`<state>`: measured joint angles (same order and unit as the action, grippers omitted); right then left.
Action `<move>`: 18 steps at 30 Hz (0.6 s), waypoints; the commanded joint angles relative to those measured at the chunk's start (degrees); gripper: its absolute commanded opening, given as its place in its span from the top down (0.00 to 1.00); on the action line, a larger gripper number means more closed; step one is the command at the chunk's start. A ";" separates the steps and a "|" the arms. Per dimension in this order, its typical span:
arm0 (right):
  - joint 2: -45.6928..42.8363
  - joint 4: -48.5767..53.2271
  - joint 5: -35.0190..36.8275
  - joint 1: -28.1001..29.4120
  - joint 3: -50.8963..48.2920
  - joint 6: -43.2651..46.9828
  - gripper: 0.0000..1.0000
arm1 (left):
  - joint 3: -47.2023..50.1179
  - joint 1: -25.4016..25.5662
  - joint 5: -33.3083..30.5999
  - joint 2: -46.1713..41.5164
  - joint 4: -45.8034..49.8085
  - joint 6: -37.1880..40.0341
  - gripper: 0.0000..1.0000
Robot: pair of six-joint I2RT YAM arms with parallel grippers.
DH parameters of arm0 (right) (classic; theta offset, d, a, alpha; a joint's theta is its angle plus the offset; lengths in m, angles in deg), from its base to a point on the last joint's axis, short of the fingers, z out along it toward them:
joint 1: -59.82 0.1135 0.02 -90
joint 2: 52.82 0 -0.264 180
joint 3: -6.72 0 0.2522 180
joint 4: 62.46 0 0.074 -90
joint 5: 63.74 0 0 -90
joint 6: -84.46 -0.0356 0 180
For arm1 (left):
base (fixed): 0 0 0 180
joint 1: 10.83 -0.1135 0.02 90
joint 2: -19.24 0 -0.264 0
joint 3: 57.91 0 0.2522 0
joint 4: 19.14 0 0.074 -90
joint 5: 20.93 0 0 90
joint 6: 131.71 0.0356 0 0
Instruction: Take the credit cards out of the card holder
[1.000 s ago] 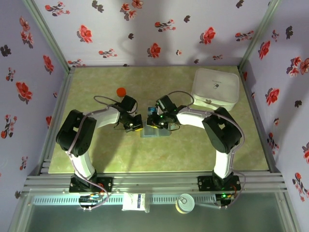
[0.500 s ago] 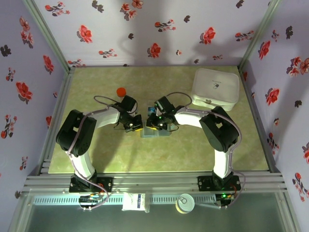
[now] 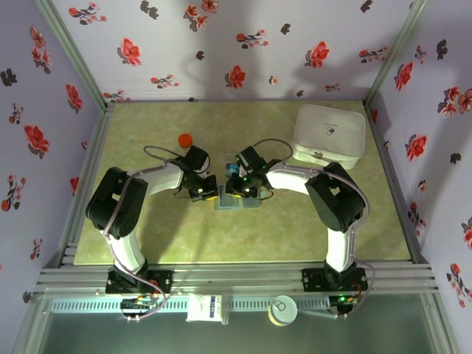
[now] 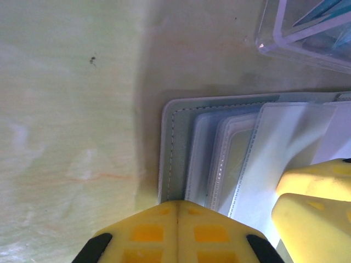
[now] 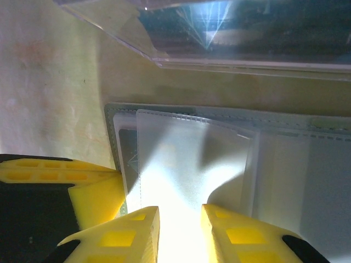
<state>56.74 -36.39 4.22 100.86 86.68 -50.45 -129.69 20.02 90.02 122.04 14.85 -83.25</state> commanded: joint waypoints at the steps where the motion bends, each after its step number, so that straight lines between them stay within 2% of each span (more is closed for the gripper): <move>1: -1.30 2.72 0.97 -0.07 0.08 1.47 0.72 | -0.49 -0.18 -1.13 1.05 3.06 1.52 0.98; 18: -3.16 0.75 -0.03 -2.00 -3.35 1.00 0.72 | -1.92 -0.27 -1.20 0.49 4.50 2.06 0.98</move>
<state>55.34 -35.99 4.16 99.39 84.66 -50.10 -130.24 20.02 90.00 122.04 16.58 -82.86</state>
